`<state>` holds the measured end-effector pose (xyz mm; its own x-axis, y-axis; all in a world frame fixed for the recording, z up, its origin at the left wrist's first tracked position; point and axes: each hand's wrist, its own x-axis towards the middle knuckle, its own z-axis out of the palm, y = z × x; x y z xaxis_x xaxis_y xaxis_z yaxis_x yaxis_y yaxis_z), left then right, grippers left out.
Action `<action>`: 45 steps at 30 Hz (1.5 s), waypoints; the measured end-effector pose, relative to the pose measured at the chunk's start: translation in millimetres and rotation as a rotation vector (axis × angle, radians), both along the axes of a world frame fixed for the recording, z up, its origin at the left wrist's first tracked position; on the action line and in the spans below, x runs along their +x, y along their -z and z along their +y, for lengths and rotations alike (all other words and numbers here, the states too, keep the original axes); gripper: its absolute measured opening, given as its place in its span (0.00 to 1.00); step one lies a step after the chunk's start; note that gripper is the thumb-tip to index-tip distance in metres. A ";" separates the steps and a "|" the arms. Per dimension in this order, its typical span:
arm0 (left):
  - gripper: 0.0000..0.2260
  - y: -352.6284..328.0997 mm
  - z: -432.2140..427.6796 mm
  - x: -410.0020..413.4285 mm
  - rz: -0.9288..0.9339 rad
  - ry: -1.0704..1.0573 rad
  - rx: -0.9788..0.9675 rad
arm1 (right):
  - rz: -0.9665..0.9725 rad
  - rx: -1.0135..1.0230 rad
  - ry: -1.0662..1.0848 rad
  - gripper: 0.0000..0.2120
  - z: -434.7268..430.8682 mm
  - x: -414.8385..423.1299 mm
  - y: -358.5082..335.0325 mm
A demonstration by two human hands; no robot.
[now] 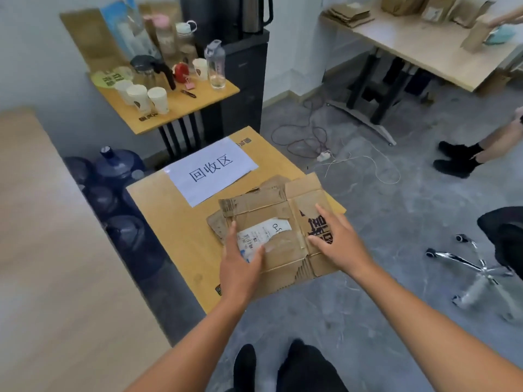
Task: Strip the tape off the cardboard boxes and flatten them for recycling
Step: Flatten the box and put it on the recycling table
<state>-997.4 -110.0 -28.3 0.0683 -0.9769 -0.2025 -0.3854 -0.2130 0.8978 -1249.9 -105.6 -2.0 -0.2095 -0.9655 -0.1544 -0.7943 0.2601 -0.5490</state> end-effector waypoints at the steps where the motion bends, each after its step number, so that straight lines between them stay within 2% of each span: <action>1: 0.35 7.1 -11.1 -3.6 -0.018 -0.028 0.012 | 0.025 0.018 -0.030 0.36 -18.2 -4.7 6.6; 6: 0.36 40.3 -59.2 -26.6 -0.087 -0.154 0.088 | 0.060 0.091 -0.179 0.36 -107.7 -25.0 50.0; 9: 0.36 65.8 -80.1 -37.8 -0.251 -0.187 0.143 | -0.006 0.163 -0.251 0.36 -152.4 -39.2 77.5; 11: 0.36 83.7 -90.3 -43.2 -0.380 -0.151 0.258 | -0.016 0.225 -0.305 0.36 -175.3 -44.4 97.4; 14: 0.37 107.6 -91.6 -51.6 -0.586 -0.068 0.344 | 0.176 0.303 -0.389 0.35 -188.2 -45.6 125.1; 16: 0.36 118.8 -86.1 -57.0 -0.618 -0.074 0.324 | 0.287 0.249 -0.439 0.36 -184.1 -50.6 139.4; 20: 0.33 124.4 -82.0 -59.7 -0.666 -0.057 0.336 | 0.378 0.154 -0.514 0.36 -176.8 -55.8 150.0; 26: 0.35 113.3 -91.2 -56.5 -0.594 -0.058 0.418 | 0.418 0.213 -0.580 0.35 -195.3 -54.8 129.0; 31: 0.34 89.1 -91.7 -53.9 -0.441 -0.154 0.352 | 0.339 0.051 -0.703 0.30 -195.9 -34.1 96.0; 36: 0.26 38.2 -72.5 -31.1 -0.442 -0.269 0.170 | 0.221 -0.065 -0.866 0.28 -187.9 23.2 59.8; 39: 0.24 2.4 -46.5 8.8 -0.638 -0.344 0.084 | 0.090 -0.100 -0.942 0.28 -172.5 76.2 36.9; 45: 0.26 -53.9 46.2 118.5 -0.881 -0.553 0.161 | 0.001 -0.172 -1.169 0.28 -111.1 208.1 -9.8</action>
